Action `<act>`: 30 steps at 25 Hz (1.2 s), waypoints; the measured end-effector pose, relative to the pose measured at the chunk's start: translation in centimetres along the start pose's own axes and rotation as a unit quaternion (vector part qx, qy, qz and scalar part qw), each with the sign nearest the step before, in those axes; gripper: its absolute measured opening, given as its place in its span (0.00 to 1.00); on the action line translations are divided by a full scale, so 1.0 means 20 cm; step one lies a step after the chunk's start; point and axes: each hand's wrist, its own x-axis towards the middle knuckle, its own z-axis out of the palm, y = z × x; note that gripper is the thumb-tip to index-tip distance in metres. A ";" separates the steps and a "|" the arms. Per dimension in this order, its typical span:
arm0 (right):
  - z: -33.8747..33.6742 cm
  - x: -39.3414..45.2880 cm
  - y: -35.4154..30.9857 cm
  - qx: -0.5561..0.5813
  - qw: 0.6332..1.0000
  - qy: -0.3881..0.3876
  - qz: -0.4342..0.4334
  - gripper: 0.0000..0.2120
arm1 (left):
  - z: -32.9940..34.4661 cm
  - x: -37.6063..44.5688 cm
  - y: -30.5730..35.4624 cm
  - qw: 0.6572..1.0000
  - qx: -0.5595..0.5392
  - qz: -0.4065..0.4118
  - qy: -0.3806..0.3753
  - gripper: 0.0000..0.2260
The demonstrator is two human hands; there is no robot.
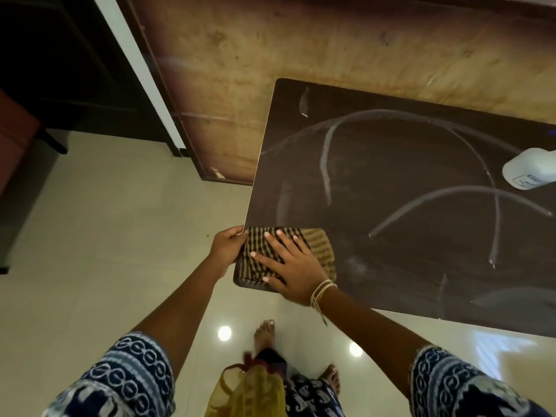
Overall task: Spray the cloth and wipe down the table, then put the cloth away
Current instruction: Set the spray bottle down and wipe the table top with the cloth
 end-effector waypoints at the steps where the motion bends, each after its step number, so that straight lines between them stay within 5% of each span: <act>1: -0.01 0.04 0.05 -0.009 1.000 0.006 -0.012 0.27 | 0.00 -0.01 0.00 1.000 -0.016 -0.004 -0.002 0.12; 9: -0.13 0.44 0.32 0.031 0.965 0.042 0.258 0.26 | -0.06 -0.02 -0.05 0.996 -0.027 -0.035 -0.073 0.17; 17: -0.01 0.03 0.04 -0.037 0.995 -0.021 -0.087 0.24 | -0.06 -0.05 -0.01 0.994 -0.069 -0.069 -0.047 0.09; 19: -0.05 0.17 0.17 -0.046 0.996 -0.006 -0.076 0.24 | -0.05 -0.05 -0.02 0.997 -0.047 -0.039 -0.036 0.10; 25: -0.21 0.64 0.57 -0.015 0.984 0.022 0.179 0.26 | -0.06 -0.02 -0.07 0.993 0.074 0.082 0.028 0.10; 27: -0.21 0.65 0.59 -0.007 0.983 0.028 0.184 0.26 | -0.04 0.01 -0.06 0.990 0.103 0.092 0.033 0.12; 30: -0.18 0.46 0.48 -0.024 0.996 0.016 0.083 0.27 | 0.02 0.11 0.02 0.980 0.133 0.130 0.071 0.11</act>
